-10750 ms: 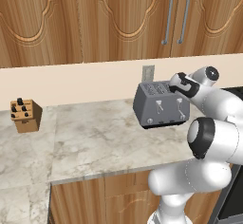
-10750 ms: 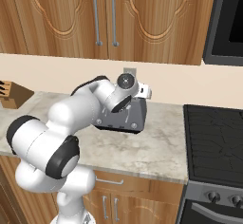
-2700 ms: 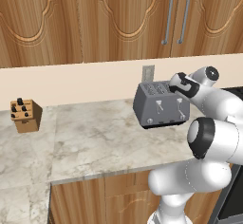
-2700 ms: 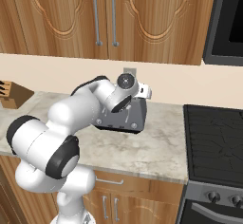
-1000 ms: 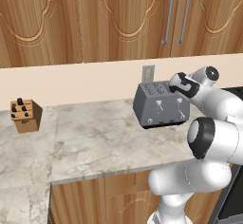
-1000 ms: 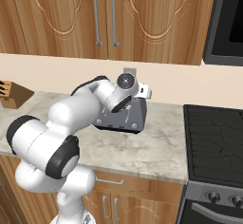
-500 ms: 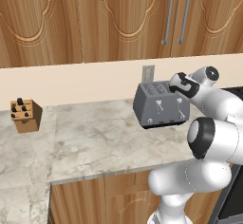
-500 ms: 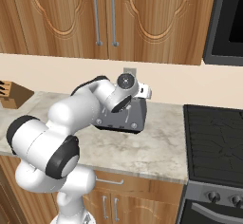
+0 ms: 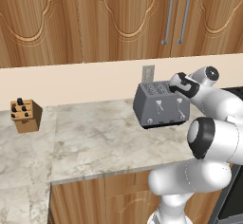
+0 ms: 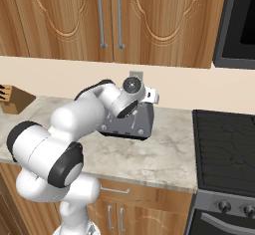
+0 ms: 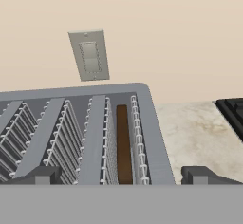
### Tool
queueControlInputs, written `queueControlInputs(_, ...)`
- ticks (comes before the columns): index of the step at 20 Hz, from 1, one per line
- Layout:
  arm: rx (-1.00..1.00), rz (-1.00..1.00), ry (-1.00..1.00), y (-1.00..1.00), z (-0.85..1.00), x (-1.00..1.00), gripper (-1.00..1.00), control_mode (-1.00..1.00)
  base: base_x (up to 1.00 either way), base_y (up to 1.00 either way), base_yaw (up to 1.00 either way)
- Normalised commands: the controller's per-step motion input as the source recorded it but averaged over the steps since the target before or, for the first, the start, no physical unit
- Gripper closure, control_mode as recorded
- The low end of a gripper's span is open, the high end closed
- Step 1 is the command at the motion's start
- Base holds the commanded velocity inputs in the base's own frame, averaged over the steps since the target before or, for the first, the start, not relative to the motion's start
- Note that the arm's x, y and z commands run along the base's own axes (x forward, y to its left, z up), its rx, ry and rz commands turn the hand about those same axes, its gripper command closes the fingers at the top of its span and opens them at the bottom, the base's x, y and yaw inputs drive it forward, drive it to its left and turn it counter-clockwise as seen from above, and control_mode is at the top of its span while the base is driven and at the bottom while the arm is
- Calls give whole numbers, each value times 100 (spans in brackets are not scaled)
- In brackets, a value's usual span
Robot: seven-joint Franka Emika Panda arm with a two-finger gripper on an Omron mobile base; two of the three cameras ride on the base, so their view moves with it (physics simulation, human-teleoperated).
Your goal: Start the toaster. Once the lever pops up, take the bread to the plate on the dining counter.
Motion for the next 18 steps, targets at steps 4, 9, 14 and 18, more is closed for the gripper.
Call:
queueControlInputs(4, 0, 0, 0, 0, 0, 0, -100, -100, 0, 0, 0)
queueControlInputs(9, 0, 0, 0, 0, 0, 0, -100, -100, 0, 0, 0)
queueControlInputs(14, 0, 0, 0, 0, 0, 0, -100, -100, 0, 0, 0)
queueControlInputs(18, 0, 0, 0, 0, 0, 0, -100, -100, 0, 0, 0)
